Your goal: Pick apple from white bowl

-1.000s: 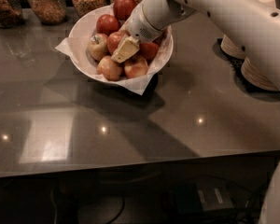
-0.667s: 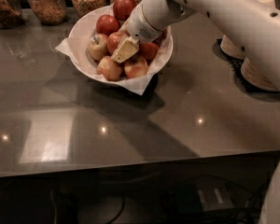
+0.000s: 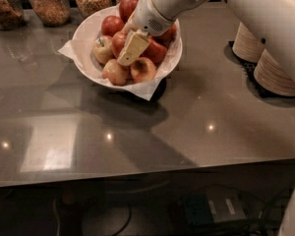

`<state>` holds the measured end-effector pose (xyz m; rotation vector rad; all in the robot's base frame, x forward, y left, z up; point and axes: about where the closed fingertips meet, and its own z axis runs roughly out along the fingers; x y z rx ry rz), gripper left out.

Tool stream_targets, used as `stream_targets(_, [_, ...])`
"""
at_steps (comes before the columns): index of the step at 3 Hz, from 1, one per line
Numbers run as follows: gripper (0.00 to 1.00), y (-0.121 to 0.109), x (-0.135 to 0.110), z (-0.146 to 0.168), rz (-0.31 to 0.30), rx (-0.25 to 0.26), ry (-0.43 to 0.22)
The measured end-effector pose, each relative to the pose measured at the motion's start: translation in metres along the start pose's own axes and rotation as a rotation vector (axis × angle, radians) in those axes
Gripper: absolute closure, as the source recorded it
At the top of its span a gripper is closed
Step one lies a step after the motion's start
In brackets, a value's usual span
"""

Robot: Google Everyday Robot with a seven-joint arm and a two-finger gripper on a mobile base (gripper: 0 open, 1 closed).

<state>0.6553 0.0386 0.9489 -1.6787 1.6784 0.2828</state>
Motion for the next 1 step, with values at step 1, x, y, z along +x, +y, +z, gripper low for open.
stream_targets(1, [1.00,0.0017,-0.0161,-0.0222,-0.041,0.007,-0.020])
